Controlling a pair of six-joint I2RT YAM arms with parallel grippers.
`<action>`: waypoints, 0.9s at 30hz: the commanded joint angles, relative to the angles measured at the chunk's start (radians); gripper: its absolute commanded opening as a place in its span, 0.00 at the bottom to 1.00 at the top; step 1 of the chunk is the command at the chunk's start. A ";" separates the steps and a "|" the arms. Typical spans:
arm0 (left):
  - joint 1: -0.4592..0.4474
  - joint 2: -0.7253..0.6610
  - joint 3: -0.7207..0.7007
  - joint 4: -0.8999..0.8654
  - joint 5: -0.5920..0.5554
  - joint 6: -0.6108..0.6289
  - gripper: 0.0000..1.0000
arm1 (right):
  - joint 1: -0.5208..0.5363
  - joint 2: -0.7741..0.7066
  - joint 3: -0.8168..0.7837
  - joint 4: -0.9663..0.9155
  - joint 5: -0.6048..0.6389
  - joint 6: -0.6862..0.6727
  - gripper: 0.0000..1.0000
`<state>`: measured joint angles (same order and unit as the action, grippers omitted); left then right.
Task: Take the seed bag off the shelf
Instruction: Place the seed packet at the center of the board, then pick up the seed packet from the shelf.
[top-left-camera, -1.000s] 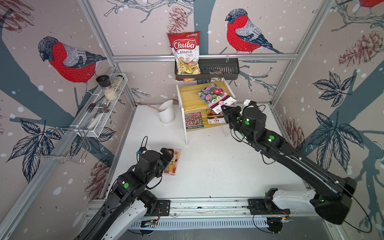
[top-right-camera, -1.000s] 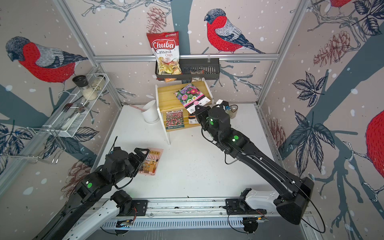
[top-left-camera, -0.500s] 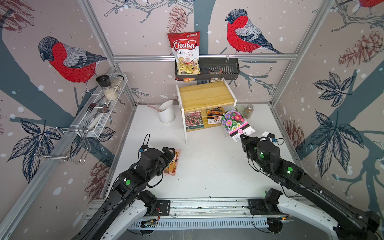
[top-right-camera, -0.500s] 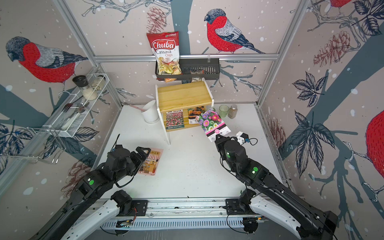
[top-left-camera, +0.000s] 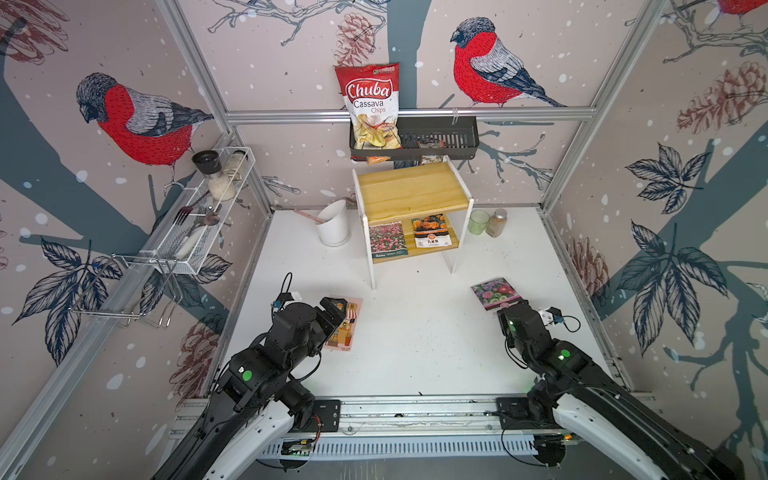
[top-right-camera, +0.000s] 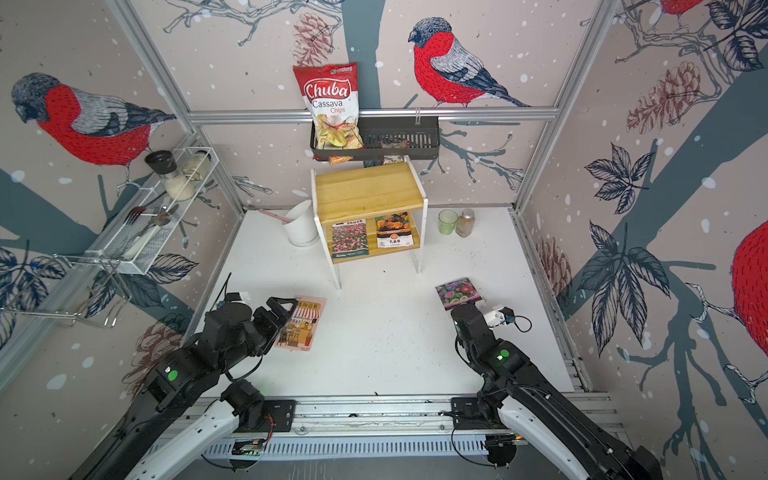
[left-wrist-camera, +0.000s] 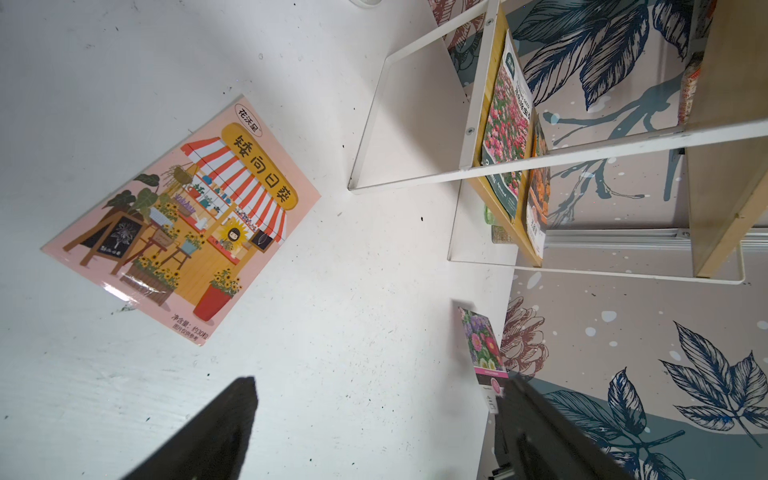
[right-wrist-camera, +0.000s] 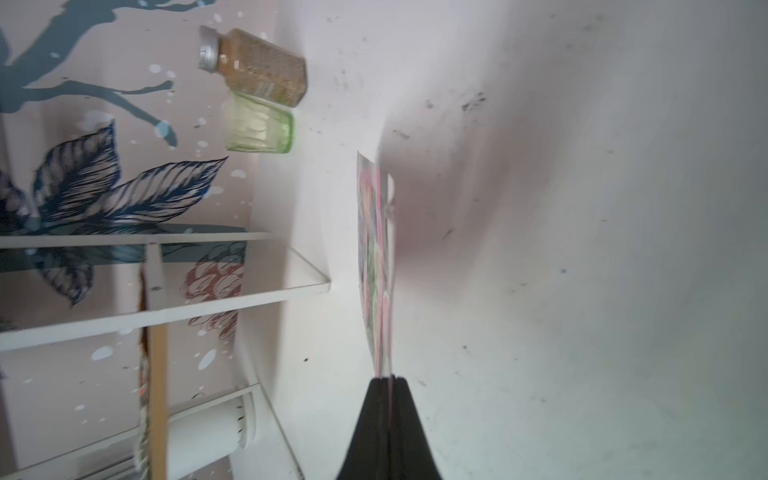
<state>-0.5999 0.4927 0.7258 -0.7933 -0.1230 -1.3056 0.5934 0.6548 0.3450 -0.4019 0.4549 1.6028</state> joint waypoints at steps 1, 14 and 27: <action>0.000 -0.001 -0.002 -0.017 0.007 0.006 0.95 | -0.067 0.035 -0.011 -0.057 -0.079 -0.038 0.52; -0.001 0.003 -0.043 0.047 0.027 -0.004 0.95 | 0.004 0.089 0.259 -0.067 -0.156 -0.088 1.00; -0.001 0.356 0.373 0.176 -0.032 0.365 0.95 | 0.112 0.581 0.447 0.459 -0.206 -0.203 1.00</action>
<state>-0.6003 0.7975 1.0039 -0.6811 -0.1074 -1.1118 0.7147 1.1999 0.7601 -0.0586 0.2634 1.4391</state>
